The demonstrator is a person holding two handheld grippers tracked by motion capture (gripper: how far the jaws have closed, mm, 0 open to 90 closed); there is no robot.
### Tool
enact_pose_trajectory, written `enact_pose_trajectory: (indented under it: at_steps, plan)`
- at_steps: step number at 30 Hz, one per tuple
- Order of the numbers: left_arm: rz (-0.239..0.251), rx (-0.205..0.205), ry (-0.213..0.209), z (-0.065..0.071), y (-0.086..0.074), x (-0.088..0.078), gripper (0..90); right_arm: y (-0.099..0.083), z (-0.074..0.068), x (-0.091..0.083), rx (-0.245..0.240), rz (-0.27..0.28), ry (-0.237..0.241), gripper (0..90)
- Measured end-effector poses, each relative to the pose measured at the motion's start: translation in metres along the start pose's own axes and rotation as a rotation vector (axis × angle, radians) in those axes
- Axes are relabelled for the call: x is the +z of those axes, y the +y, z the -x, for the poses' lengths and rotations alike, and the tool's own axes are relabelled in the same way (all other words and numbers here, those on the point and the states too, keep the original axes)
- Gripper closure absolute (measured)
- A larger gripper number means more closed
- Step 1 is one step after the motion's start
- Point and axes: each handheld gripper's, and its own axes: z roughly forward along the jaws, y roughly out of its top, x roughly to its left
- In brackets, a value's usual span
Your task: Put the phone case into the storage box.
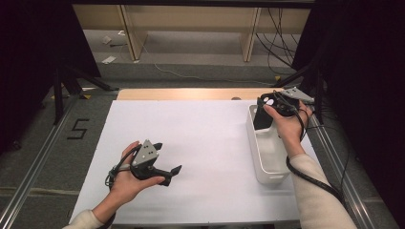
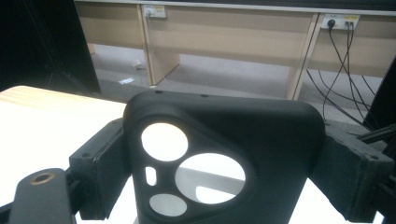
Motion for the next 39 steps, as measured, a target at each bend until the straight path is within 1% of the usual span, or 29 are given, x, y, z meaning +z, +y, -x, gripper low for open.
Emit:
enact_pose_trajectory:
  at_steps: [15,26,34,39]
  plan:
    - [0.003,0.0,-0.002,0.0,0.0,0.0,0.1,-0.005,-0.003,0.006,-0.025,-0.04,-0.003,14.7]
    - [0.002,0.0,-0.003,0.0,0.0,0.0,0.2,-0.004,-0.001,0.009,-0.015,-0.046,-0.006,14.7]
    - [0.001,0.001,-0.003,0.0,0.0,0.0,0.2,-0.002,0.001,0.011,-0.006,-0.081,-0.006,14.7]
    - [0.001,0.0,-0.002,0.0,0.0,0.0,0.2,-0.002,0.0,0.013,-0.012,-0.102,-0.006,14.6]
